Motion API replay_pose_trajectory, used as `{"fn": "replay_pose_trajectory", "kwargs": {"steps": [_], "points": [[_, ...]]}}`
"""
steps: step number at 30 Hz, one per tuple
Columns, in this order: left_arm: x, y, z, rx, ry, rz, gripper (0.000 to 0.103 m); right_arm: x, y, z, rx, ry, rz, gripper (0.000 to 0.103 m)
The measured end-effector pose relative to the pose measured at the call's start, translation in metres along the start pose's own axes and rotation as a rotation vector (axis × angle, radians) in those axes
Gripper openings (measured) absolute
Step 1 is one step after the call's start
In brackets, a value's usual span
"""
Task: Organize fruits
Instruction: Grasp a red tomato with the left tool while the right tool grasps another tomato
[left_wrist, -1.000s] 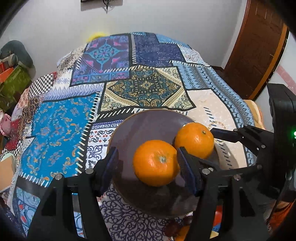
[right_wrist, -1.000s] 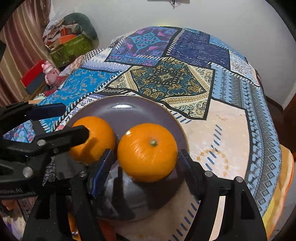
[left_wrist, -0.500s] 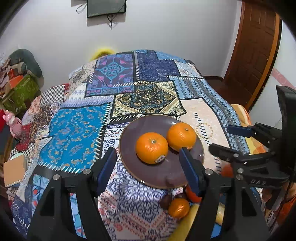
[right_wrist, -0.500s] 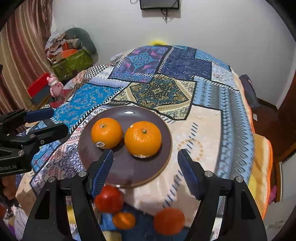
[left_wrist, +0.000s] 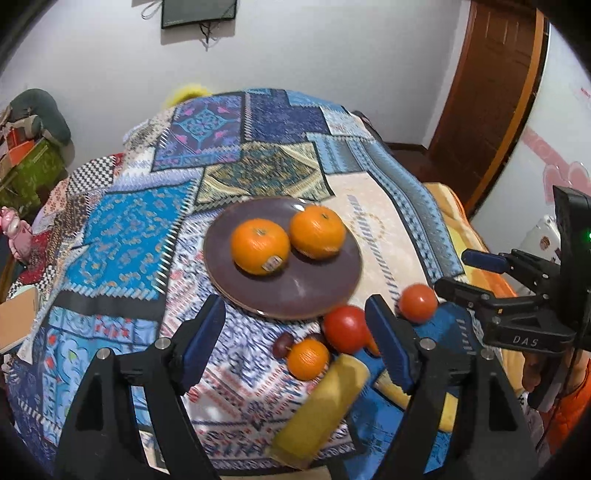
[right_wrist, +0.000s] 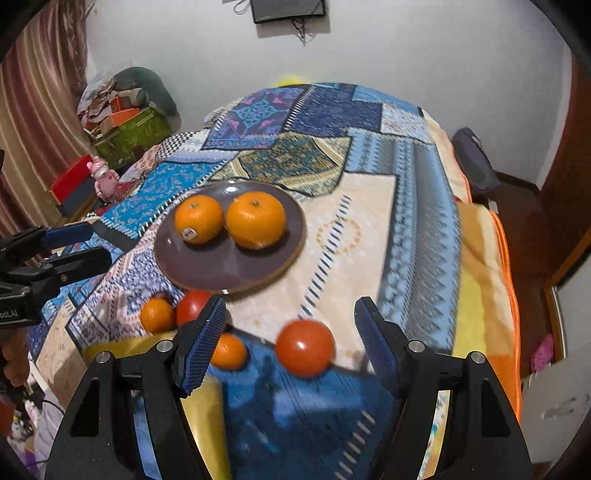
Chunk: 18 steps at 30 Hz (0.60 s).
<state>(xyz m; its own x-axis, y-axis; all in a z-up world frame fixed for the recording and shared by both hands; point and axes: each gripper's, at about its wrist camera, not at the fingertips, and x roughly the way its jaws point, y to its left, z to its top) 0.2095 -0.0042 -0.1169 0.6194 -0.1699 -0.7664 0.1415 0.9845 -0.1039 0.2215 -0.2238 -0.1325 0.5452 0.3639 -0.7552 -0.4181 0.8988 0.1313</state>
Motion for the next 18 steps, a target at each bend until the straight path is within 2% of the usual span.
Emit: {"fn": "replay_pose_trajectory", "kwargs": {"steps": [6,13,18], "points": [[0.019,-0.016,-0.011,0.014,0.059,-0.014,0.078,0.001,-0.012,-0.022,0.036,0.024,-0.001,0.069],[0.046,-0.03,-0.017,0.03,0.132,-0.038,0.063,0.009,-0.019,-0.038,0.059,0.04,0.019,0.069],[0.06,-0.038,-0.016,0.048,0.155,-0.041,0.059,0.018,-0.025,-0.043,0.073,0.063,0.042,0.069]]}}
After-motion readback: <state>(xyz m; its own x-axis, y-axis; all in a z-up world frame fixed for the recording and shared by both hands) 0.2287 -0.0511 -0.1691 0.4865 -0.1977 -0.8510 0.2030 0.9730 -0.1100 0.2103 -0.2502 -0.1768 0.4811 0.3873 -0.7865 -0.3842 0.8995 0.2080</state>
